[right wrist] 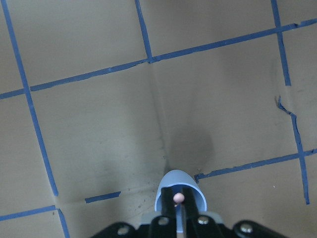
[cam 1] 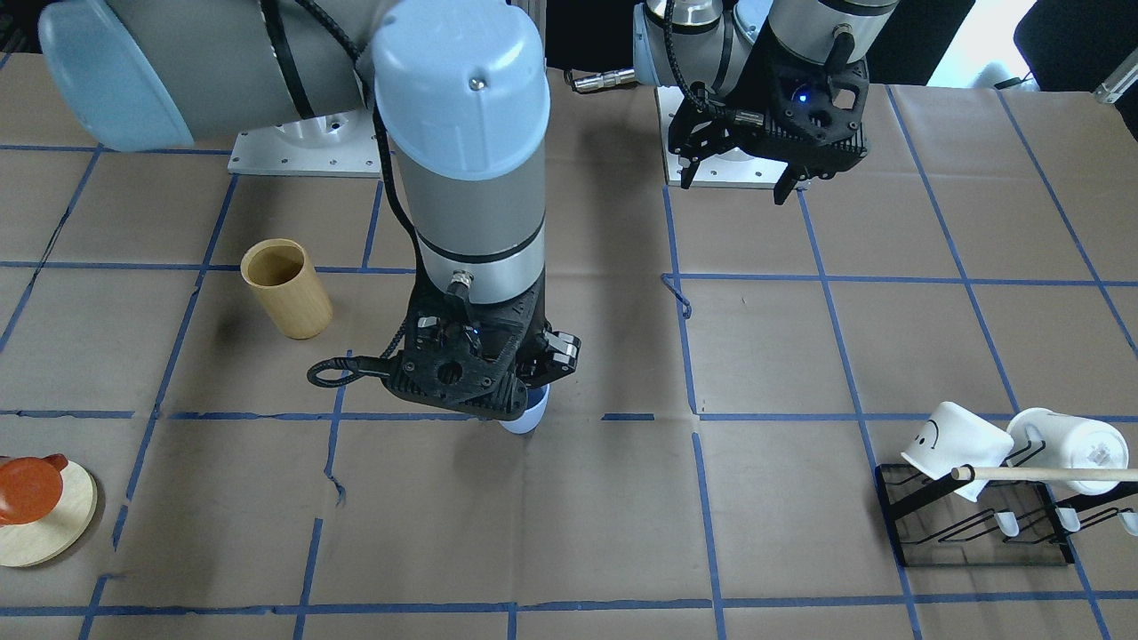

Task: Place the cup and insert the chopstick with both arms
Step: 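Move the pink chopstick over the blue cup and lower it inside with the right gripper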

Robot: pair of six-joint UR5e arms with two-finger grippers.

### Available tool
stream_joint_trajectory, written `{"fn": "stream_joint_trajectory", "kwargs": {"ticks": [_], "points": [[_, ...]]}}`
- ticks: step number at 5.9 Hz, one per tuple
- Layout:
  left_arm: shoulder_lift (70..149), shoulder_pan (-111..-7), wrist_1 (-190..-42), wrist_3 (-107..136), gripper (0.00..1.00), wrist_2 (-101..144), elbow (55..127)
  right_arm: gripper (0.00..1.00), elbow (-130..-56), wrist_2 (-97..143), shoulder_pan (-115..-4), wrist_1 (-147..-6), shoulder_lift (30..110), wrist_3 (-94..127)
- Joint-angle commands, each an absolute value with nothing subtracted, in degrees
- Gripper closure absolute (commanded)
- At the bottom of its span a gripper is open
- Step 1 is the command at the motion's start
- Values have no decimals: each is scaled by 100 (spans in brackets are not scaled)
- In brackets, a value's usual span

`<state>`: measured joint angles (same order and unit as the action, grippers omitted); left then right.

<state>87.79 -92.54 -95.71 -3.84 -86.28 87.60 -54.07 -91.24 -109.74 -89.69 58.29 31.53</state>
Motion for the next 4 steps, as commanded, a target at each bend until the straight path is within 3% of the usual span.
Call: {"fn": "stream_joint_trajectory", "kwargs": {"ticks": [1, 4], "points": [[8789, -9255, -9562, 284, 1, -9145, 8684, 95, -5606, -9185, -11004, -8983, 5765, 3120], [8789, -9255, -9562, 264, 1, -9141, 8701, 93, -6317, -9114, -11004, -9444, 5730, 3111]]}}
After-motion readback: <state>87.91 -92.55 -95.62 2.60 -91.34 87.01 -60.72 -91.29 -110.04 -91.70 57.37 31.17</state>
